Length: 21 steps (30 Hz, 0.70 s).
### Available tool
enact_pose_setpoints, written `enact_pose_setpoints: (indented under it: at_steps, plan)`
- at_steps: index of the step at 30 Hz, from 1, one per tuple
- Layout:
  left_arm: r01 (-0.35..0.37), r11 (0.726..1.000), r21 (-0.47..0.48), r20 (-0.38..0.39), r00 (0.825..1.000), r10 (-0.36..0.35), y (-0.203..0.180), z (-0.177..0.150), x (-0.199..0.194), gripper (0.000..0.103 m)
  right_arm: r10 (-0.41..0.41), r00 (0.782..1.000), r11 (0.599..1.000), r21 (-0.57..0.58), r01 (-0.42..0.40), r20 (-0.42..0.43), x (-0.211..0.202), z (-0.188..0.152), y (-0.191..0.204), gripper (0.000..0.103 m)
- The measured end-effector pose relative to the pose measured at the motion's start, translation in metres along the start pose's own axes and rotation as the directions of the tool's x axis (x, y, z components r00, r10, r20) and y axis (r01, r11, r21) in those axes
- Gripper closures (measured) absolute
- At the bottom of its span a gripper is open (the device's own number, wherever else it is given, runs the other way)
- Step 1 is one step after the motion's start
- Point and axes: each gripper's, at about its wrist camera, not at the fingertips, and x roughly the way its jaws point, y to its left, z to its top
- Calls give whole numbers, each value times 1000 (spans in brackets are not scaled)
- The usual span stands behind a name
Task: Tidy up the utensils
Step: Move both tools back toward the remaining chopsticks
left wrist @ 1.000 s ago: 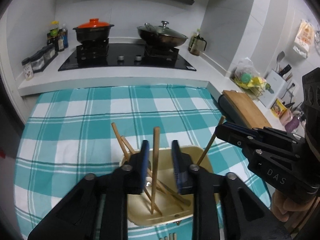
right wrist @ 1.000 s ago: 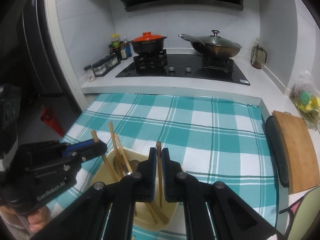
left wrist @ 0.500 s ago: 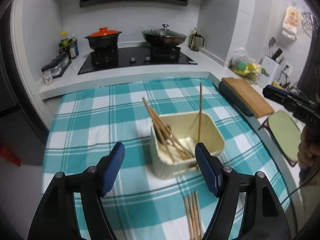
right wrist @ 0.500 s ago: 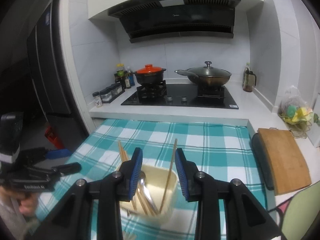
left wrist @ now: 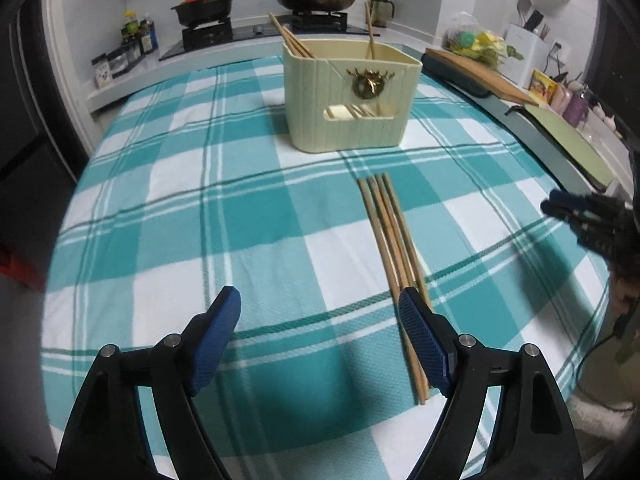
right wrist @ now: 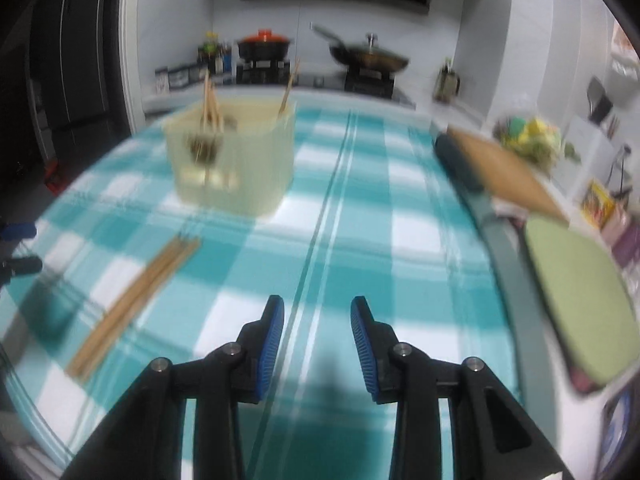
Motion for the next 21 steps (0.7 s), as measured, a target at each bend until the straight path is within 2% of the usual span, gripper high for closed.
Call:
enact_pose_setpoints:
  at_steps: [2,5,12,21]
  plan:
    - [29,1000,3,4,1000,-29,-5,-1,10,20,31,999,999,41,-30,-42,6,-28,13,68]
    - [41,999,18,-13,999,-40,-12,5,31,20,78,996,993,91,-73,-50,5,-45,29,68]
    - [12,1000,29,-82,997,-10,-19,10,74,21,109,994,991,77,-108,-15,0,-44,57,68]
    - [-29,999,20,-88,996,30,-20,11,89,19,124,992,991,60,-122,-28,2,-46,70,68]
